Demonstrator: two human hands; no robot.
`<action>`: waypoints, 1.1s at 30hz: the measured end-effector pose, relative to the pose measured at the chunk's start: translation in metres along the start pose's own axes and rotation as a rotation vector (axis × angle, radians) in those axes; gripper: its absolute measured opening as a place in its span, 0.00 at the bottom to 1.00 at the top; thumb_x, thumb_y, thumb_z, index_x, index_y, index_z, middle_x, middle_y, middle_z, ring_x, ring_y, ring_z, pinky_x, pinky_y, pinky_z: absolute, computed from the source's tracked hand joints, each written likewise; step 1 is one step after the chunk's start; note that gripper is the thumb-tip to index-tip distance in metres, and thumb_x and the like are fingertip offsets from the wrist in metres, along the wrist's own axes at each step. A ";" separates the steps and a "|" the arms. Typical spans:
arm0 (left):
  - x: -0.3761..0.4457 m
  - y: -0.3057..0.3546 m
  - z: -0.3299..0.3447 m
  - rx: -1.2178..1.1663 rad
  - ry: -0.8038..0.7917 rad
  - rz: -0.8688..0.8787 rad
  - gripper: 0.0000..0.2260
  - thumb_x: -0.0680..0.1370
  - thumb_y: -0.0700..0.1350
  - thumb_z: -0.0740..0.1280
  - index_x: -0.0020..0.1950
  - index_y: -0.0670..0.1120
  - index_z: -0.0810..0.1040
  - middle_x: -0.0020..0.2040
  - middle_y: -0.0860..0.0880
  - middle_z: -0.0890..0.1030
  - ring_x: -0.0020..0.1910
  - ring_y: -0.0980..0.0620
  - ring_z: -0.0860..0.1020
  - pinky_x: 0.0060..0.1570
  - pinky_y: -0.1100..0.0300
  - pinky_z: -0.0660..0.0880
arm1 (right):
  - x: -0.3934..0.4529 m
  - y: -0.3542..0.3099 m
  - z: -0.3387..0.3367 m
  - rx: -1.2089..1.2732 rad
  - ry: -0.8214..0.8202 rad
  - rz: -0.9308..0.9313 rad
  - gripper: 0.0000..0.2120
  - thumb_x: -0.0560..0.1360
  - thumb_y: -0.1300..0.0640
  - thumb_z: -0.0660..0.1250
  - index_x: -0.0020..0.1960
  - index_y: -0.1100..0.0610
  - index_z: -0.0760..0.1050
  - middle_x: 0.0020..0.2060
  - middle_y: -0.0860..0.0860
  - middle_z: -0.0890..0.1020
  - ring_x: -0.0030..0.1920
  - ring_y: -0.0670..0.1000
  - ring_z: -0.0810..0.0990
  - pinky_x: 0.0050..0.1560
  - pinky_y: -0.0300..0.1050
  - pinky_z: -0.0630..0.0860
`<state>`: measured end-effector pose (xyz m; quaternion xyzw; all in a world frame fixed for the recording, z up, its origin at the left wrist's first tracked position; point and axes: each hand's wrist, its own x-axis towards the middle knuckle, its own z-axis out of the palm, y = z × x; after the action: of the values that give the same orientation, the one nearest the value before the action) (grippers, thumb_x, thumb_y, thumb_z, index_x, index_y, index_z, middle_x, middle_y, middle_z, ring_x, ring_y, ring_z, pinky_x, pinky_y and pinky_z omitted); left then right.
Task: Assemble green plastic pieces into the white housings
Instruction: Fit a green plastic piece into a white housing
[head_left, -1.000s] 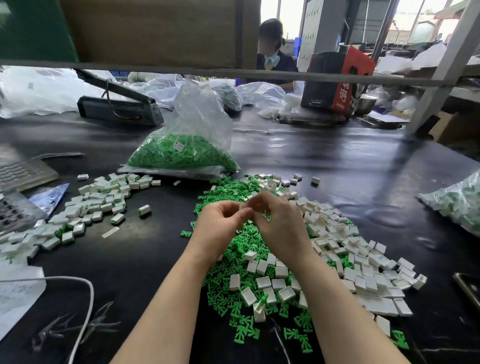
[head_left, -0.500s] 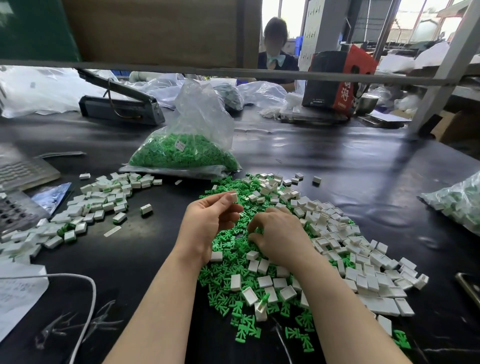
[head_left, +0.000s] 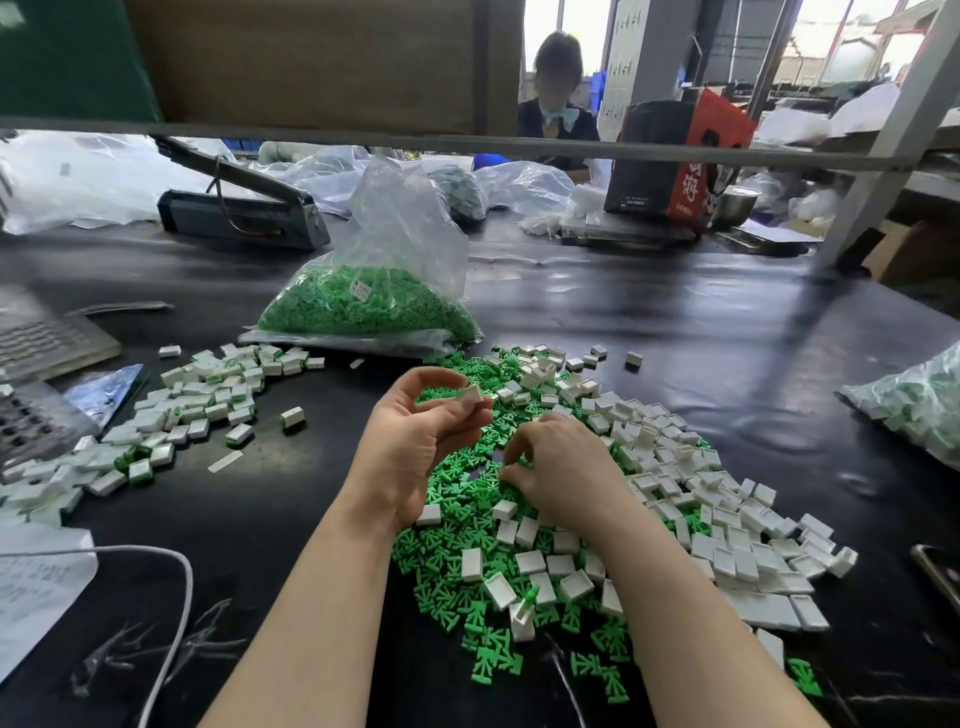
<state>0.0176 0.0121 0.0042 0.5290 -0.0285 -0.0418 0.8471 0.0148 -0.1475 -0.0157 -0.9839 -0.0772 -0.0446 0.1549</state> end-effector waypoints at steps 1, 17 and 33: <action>0.000 0.000 0.000 -0.003 -0.009 0.005 0.17 0.67 0.41 0.73 0.54 0.44 0.77 0.45 0.40 0.85 0.41 0.48 0.85 0.36 0.62 0.79 | 0.000 0.000 0.000 -0.001 0.006 0.000 0.08 0.76 0.46 0.68 0.52 0.49 0.78 0.51 0.47 0.78 0.56 0.50 0.75 0.60 0.47 0.72; 0.001 0.001 0.000 -0.094 -0.075 -0.039 0.14 0.69 0.39 0.71 0.53 0.41 0.75 0.53 0.40 0.84 0.48 0.47 0.85 0.44 0.60 0.82 | -0.001 0.000 -0.002 0.008 -0.020 -0.018 0.07 0.77 0.48 0.69 0.52 0.50 0.79 0.49 0.48 0.78 0.53 0.50 0.74 0.55 0.43 0.70; 0.000 0.001 -0.002 -0.007 0.035 0.012 0.12 0.66 0.40 0.72 0.48 0.42 0.79 0.41 0.44 0.84 0.39 0.52 0.84 0.40 0.63 0.81 | -0.002 0.001 -0.004 0.170 -0.018 -0.017 0.02 0.76 0.54 0.69 0.47 0.51 0.77 0.45 0.46 0.80 0.48 0.48 0.75 0.49 0.42 0.72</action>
<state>0.0179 0.0144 0.0046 0.5266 -0.0169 -0.0278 0.8495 0.0123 -0.1501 -0.0127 -0.9668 -0.0904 -0.0305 0.2370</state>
